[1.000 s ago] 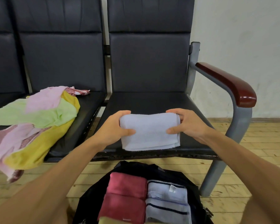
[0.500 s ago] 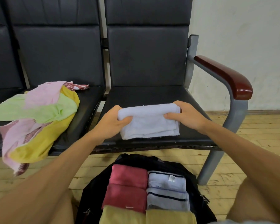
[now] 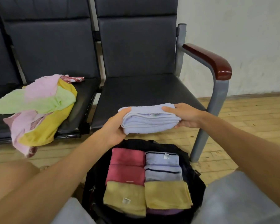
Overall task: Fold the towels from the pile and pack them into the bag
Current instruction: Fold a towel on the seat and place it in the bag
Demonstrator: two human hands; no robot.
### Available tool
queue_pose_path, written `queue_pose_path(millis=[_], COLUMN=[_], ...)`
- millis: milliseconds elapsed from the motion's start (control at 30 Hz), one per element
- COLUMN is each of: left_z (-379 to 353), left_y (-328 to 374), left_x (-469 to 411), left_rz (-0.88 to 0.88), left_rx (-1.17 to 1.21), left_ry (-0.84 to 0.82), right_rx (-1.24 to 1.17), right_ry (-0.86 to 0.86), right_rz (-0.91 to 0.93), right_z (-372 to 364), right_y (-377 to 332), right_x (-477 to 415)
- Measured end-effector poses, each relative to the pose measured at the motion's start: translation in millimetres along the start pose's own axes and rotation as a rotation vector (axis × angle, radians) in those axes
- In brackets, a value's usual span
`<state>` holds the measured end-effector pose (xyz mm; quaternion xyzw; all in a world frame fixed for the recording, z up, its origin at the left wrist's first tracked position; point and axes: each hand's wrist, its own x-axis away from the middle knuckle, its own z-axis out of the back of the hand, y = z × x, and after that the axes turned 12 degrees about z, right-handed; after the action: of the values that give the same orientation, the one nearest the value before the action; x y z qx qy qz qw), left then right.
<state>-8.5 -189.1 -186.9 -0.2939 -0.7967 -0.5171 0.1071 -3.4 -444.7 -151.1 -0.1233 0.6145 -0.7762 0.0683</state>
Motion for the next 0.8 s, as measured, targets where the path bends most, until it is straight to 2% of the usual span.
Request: queue_pose_path(millis=[67,333,467,667,800], left_z=[-1,14,17,21,25], left_y=[-14,-72,-107,-144,-157], left_x=[0,-38,-77,-142,-175], left_rz=[0.014,0.154,0.216,0.225,0.176], left_rx=[-0.065,-0.457,-0.565,-0.619,-0.779], left_ry=[-0.026,0.15,0.213,0.381,0.437], right_rx=[-0.052,-0.179,-0.138,-0.068,0.039], right_ry=[-0.003,-0.158,-0.005,0.323,0.38], right_rz=[-0.092,-0.42,-0.547,-0.552,-0.569], right_z=[3,19,16,9,8], right_y=[9,75,131,209,247], right_x=[10,17,1,-33,-52])
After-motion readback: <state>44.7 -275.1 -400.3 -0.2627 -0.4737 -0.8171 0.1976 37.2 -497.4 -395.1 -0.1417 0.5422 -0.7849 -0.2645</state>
